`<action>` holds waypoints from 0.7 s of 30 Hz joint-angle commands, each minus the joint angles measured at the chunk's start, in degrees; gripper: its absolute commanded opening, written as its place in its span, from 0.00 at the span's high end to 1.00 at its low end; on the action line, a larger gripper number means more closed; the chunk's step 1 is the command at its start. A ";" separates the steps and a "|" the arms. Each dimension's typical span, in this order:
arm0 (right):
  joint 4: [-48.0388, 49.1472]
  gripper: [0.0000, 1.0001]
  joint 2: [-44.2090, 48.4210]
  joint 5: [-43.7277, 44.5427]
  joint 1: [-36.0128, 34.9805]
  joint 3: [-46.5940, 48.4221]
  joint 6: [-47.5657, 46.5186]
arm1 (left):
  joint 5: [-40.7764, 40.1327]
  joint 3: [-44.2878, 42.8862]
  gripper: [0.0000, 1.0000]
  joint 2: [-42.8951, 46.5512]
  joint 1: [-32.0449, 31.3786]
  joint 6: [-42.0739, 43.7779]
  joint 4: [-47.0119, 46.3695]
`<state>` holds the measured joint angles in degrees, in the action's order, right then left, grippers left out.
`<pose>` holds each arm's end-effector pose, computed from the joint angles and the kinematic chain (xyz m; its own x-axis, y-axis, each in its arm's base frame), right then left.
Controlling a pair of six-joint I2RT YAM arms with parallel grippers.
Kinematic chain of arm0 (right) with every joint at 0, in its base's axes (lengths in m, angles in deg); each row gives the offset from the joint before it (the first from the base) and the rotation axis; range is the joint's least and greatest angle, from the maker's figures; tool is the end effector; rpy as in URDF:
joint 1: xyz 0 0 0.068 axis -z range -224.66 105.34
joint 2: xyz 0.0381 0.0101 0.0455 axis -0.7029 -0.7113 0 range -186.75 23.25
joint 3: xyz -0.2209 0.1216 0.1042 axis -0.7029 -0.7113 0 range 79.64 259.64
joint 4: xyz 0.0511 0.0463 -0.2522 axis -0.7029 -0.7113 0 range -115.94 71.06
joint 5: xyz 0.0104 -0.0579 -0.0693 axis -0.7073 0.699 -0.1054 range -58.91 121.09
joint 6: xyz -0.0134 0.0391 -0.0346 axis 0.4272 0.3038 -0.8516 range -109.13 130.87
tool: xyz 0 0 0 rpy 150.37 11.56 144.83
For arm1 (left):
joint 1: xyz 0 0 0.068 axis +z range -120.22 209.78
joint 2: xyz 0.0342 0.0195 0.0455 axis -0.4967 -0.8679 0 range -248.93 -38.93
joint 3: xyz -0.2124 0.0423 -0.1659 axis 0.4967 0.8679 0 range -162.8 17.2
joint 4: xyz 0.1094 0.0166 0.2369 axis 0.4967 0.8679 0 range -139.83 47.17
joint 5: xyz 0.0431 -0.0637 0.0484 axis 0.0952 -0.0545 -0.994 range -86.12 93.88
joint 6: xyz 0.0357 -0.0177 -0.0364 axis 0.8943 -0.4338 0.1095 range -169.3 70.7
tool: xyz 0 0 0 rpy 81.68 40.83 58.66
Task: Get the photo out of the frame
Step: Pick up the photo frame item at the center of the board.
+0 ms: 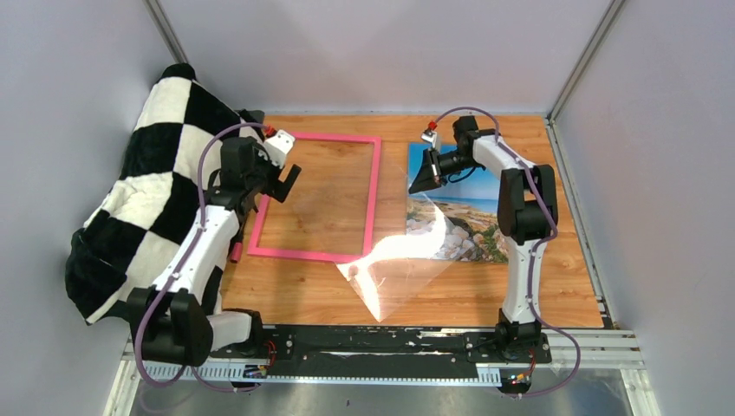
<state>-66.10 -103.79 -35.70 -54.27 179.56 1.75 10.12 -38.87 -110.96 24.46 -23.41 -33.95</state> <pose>0.4366 0.1073 0.1812 -0.8877 -0.2137 -0.4078 -0.4579 0.3172 0.8305 0.2819 -0.0302 0.2973 -0.3922 0.4724 -0.7893 0.3950 0.8614 0.3193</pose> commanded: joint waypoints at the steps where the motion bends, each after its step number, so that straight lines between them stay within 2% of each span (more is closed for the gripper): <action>1: 14.81 1.00 5.85 4.74 0.45 -4.81 16.75 | 2.94 3.98 0.00 2.57 0.92 -0.73 2.15; 11: 39.70 1.00 12.22 12.65 0.38 -15.09 41.43 | 7.59 5.26 0.00 2.94 5.15 -0.30 3.94; 21: 57.80 1.00 14.83 20.10 0.37 -19.23 58.33 | 7.68 7.28 0.00 3.39 5.15 0.21 2.52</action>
<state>-19.35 -92.82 -19.17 -54.27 163.04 50.51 16.81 -32.66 -108.62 29.33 -23.52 -30.50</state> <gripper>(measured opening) 0.003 0.997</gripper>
